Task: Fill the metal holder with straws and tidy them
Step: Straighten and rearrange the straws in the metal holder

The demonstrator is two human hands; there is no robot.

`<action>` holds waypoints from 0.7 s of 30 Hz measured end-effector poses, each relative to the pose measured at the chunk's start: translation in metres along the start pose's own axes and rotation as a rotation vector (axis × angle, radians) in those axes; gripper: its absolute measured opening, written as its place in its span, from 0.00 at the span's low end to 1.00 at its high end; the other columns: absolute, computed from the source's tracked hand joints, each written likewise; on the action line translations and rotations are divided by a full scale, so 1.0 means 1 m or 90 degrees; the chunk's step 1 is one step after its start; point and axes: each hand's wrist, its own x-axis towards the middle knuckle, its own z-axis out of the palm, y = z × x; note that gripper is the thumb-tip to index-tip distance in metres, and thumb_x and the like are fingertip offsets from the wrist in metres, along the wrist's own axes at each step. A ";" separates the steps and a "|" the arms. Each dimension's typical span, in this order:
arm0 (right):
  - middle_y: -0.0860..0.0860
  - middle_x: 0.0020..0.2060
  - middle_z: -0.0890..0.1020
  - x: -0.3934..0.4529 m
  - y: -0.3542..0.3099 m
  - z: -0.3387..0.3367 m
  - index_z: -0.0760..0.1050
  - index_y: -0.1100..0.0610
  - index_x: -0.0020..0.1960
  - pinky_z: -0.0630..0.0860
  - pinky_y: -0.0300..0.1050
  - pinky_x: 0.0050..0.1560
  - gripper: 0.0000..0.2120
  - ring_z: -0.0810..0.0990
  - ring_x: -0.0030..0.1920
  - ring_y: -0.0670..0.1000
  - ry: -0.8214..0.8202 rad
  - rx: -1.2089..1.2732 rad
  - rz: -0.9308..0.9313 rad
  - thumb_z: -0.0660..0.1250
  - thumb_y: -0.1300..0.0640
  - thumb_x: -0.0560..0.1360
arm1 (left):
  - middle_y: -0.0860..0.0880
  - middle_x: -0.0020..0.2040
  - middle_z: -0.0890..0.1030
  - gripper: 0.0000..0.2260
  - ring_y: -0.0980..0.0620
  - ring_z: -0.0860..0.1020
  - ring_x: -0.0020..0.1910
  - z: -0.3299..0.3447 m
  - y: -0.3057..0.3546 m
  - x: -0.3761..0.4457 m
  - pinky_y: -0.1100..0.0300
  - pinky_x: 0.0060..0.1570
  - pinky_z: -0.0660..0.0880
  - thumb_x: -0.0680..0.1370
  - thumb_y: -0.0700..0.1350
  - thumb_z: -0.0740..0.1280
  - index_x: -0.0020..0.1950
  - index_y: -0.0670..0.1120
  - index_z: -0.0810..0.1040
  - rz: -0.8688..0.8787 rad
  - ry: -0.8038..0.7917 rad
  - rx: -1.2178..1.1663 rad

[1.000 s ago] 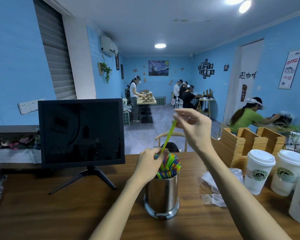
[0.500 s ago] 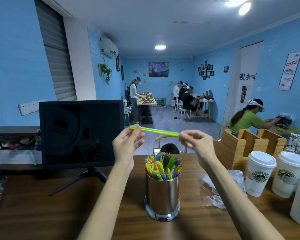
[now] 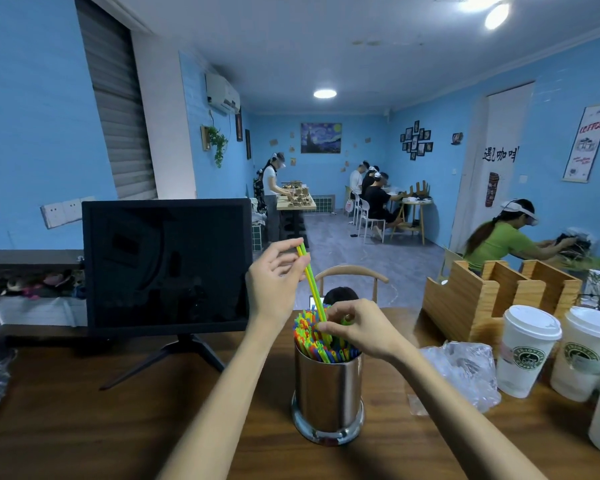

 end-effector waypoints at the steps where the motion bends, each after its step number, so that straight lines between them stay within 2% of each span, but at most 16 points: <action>1: 0.46 0.40 0.86 0.001 -0.003 0.000 0.86 0.52 0.45 0.76 0.38 0.43 0.09 0.83 0.43 0.46 0.018 0.010 -0.009 0.75 0.46 0.75 | 0.48 0.42 0.86 0.11 0.50 0.85 0.43 0.002 -0.002 -0.001 0.59 0.41 0.82 0.75 0.37 0.75 0.54 0.50 0.84 -0.008 -0.011 0.009; 3: 0.44 0.40 0.87 0.003 -0.008 0.000 0.86 0.53 0.48 0.76 0.35 0.44 0.09 0.83 0.43 0.43 0.070 0.023 -0.032 0.73 0.48 0.77 | 0.48 0.43 0.85 0.11 0.51 0.85 0.44 0.005 -0.007 -0.004 0.59 0.40 0.83 0.75 0.37 0.75 0.54 0.51 0.85 -0.024 -0.037 0.026; 6: 0.46 0.41 0.87 0.007 -0.006 -0.001 0.86 0.55 0.49 0.79 0.40 0.46 0.09 0.84 0.42 0.42 0.105 0.003 -0.029 0.73 0.49 0.77 | 0.47 0.45 0.85 0.11 0.52 0.85 0.44 0.007 -0.012 -0.007 0.61 0.40 0.82 0.76 0.38 0.75 0.56 0.49 0.85 -0.050 -0.077 0.046; 9: 0.47 0.41 0.86 0.007 0.003 -0.003 0.84 0.52 0.46 0.80 0.45 0.49 0.05 0.83 0.43 0.43 0.025 -0.085 0.015 0.75 0.51 0.76 | 0.50 0.42 0.86 0.12 0.53 0.85 0.43 0.005 -0.015 -0.006 0.57 0.44 0.83 0.76 0.40 0.75 0.59 0.49 0.84 -0.051 -0.058 0.045; 11: 0.45 0.43 0.86 0.007 0.005 -0.006 0.83 0.48 0.47 0.81 0.47 0.52 0.03 0.83 0.44 0.42 -0.029 -0.096 0.046 0.75 0.54 0.75 | 0.50 0.41 0.86 0.11 0.50 0.85 0.43 0.003 -0.014 -0.003 0.53 0.47 0.83 0.77 0.41 0.75 0.58 0.51 0.84 -0.042 -0.022 0.026; 12: 0.45 0.46 0.85 0.008 0.006 -0.007 0.82 0.48 0.51 0.82 0.47 0.53 0.06 0.83 0.46 0.42 -0.040 -0.093 0.055 0.76 0.54 0.75 | 0.50 0.42 0.86 0.11 0.49 0.86 0.44 0.002 -0.012 -0.001 0.53 0.46 0.83 0.77 0.40 0.75 0.57 0.51 0.84 -0.034 -0.005 0.015; 14: 0.47 0.55 0.84 0.010 0.005 -0.008 0.79 0.49 0.64 0.81 0.43 0.52 0.19 0.83 0.49 0.44 -0.043 -0.074 0.066 0.77 0.53 0.73 | 0.50 0.43 0.86 0.10 0.49 0.86 0.45 0.000 -0.007 0.002 0.55 0.45 0.82 0.77 0.40 0.74 0.57 0.50 0.84 -0.010 0.019 -0.006; 16: 0.46 0.58 0.83 0.012 0.001 -0.006 0.74 0.45 0.71 0.79 0.39 0.52 0.28 0.83 0.51 0.43 -0.009 0.009 0.043 0.77 0.49 0.73 | 0.51 0.43 0.87 0.11 0.50 0.86 0.46 0.000 -0.001 0.005 0.55 0.48 0.82 0.77 0.39 0.74 0.59 0.48 0.84 0.014 0.036 -0.023; 19: 0.44 0.54 0.85 0.012 -0.007 -0.006 0.71 0.43 0.73 0.79 0.37 0.52 0.27 0.84 0.49 0.42 0.085 0.125 0.000 0.74 0.49 0.77 | 0.50 0.42 0.86 0.11 0.49 0.86 0.45 0.001 0.006 0.008 0.57 0.46 0.82 0.78 0.38 0.73 0.60 0.47 0.83 0.028 0.062 -0.054; 21: 0.44 0.47 0.86 0.013 -0.006 -0.004 0.72 0.44 0.72 0.79 0.38 0.49 0.24 0.84 0.45 0.41 0.135 0.089 -0.036 0.72 0.54 0.79 | 0.49 0.42 0.86 0.12 0.49 0.86 0.44 0.001 0.008 0.009 0.59 0.43 0.81 0.78 0.38 0.72 0.61 0.47 0.83 0.025 0.066 -0.068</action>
